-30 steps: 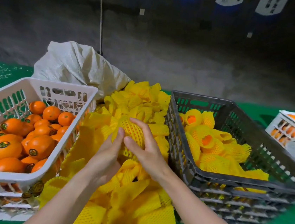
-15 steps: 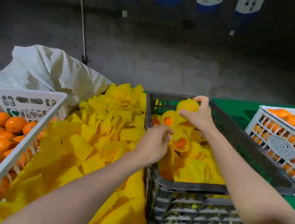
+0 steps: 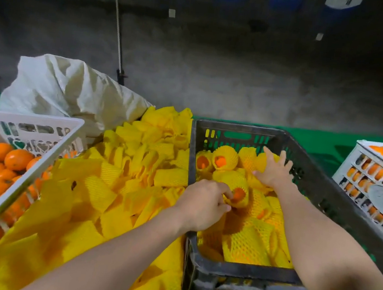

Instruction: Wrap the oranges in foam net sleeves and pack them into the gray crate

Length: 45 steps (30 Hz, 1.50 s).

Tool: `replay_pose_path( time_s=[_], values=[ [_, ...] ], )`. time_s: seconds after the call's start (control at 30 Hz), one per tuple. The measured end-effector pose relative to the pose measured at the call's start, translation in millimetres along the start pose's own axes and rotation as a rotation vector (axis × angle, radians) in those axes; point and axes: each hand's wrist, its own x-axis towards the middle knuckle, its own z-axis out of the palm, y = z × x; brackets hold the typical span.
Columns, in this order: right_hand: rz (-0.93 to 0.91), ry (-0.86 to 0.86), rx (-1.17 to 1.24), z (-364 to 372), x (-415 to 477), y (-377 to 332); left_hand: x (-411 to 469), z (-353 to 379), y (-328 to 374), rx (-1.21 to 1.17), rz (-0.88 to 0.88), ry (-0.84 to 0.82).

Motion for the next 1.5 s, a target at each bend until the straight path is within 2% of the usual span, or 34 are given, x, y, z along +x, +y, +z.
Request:
replay_pose_path(
  time_s=[0.13,0.27,0.4,0.5,0.57,0.63,0.73,0.8,0.97,1.1,1.2,1.3,1.43,1.5],
  values=[
    [-0.096,0.052,-0.093,-14.0,-17.9,-23.7,-5.6,0.5,-1.4,-0.148,0.007,0.114],
    [-0.413,0.118,0.057,-37.8,-63.1,-82.8,-16.3,-3.1,-8.5,-0.383,-0.070,0.301],
    [-0.724,0.254,0.263,-55.8,-142.3,-144.7,-37.3,-32.1,-37.8,-0.602,-0.205,0.377],
    [-0.846,0.226,0.454,-43.8,-203.1,-178.1,-63.2,-71.4,-73.9,-0.667,-0.320,0.480],
    [-0.887,0.119,0.485,-18.0,-233.7,-196.4,-86.9,-94.7,-98.0,-0.672,-0.378,0.534],
    [-0.904,-0.082,0.321,20.5,-253.3,-212.1,-113.0,-110.2,-117.4,-0.658,-0.418,0.560],
    [-0.820,-0.388,0.006,81.9,-269.6,-224.8,-149.1,-119.7,-132.5,-0.650,-0.465,0.562],
    [-0.777,-0.468,-0.059,114.2,-273.6,-229.6,-166.8,-122.3,-137.7,-0.635,-0.486,0.563],
    [-0.800,-0.450,-0.137,161.1,-271.0,-241.4,-195.0,-128.1,-145.5,-0.606,-0.499,0.542],
    [-0.709,-0.235,-0.072,152.5,-268.1,-245.8,-207.0,-135.0,-150.2,-0.480,-0.451,0.446],
    [-0.758,-0.154,0.157,111.3,-263.0,-248.7,-206.1,-140.4,-154.1,-0.245,-0.408,0.234],
    [-0.881,-0.184,0.300,62.6,-264.0,-250.3,-196.5,-145.6,-152.6,-0.197,-0.392,0.115],
    [-0.887,-0.201,0.494,27.9,-274.8,-249.9,-187.6,-148.1,-149.7,-0.197,-0.361,0.139],
    [-0.872,-0.131,0.581,26.0,-281.0,-249.0,-186.8,-145.2,-151.6,-0.281,-0.349,0.200]
  ],
)
